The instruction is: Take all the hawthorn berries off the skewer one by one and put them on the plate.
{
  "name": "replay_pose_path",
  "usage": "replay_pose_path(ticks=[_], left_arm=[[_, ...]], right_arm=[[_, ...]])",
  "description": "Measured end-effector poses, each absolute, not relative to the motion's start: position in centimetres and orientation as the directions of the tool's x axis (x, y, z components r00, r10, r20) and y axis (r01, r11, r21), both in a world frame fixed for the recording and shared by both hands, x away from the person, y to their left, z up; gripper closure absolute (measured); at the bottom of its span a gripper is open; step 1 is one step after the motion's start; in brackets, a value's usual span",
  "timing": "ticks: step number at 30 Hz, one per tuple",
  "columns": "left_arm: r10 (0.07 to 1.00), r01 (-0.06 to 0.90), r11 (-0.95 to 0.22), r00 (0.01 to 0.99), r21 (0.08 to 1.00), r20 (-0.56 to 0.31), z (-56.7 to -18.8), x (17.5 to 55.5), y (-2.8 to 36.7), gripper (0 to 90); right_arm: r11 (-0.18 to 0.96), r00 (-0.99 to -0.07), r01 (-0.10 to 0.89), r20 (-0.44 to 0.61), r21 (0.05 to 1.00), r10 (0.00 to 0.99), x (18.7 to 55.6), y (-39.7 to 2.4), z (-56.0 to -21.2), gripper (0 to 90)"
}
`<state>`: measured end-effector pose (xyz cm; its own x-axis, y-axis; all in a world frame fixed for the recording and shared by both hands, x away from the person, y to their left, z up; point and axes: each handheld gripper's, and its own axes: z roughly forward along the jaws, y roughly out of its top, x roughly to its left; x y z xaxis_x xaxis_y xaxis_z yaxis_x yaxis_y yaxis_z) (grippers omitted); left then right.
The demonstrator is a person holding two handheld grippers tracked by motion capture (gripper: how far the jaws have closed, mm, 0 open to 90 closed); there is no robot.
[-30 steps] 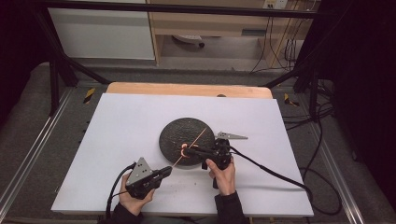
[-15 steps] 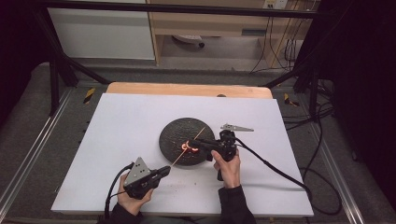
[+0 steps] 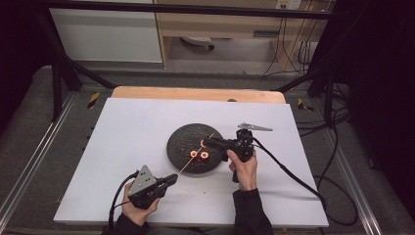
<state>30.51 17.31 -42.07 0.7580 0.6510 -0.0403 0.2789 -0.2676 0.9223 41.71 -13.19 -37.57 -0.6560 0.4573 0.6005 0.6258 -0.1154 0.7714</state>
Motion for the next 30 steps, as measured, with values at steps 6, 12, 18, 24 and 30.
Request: replay_pose_path(ticks=[6, 12, 18, 24, 30], left_arm=[[0.654, 0.277, -0.264, 0.756, 0.924, -0.04, -42.0, 30.5, 17.4, 88.3], [0.663, 0.28, -0.261, 0.748, 0.924, -0.039, -42.0, 30.5, 17.7, 88.3], [0.666, 0.286, -0.261, 0.745, 0.922, -0.042, -42.2, 30.5, 17.9, 88.4], [0.667, 0.291, -0.266, 0.744, 0.919, -0.043, -42.3, 30.5, 18.1, 88.4], [0.67, 0.298, -0.265, 0.741, 0.917, -0.047, -42.3, 30.5, 18.4, 88.3]], right_arm=[[-0.117, -0.65, 0.63, 0.604, 0.768, 0.461, 42.4, -13.6, -37.2, 70.9], [-0.125, -0.642, 0.634, 0.61, 0.763, 0.465, 43.1, -13.5, -37.1, 70.9], [-0.155, -0.628, 0.615, 0.599, 0.773, 0.497, 43.5, -14.1, -36.6, 71.1], [-0.173, -0.609, 0.6, 0.586, 0.781, 0.535, 44.3, -15.0, -35.9, 71.1], [-0.179, -0.593, 0.586, 0.569, 0.791, 0.57, 45.3, -15.7, -35.6, 71.1]])
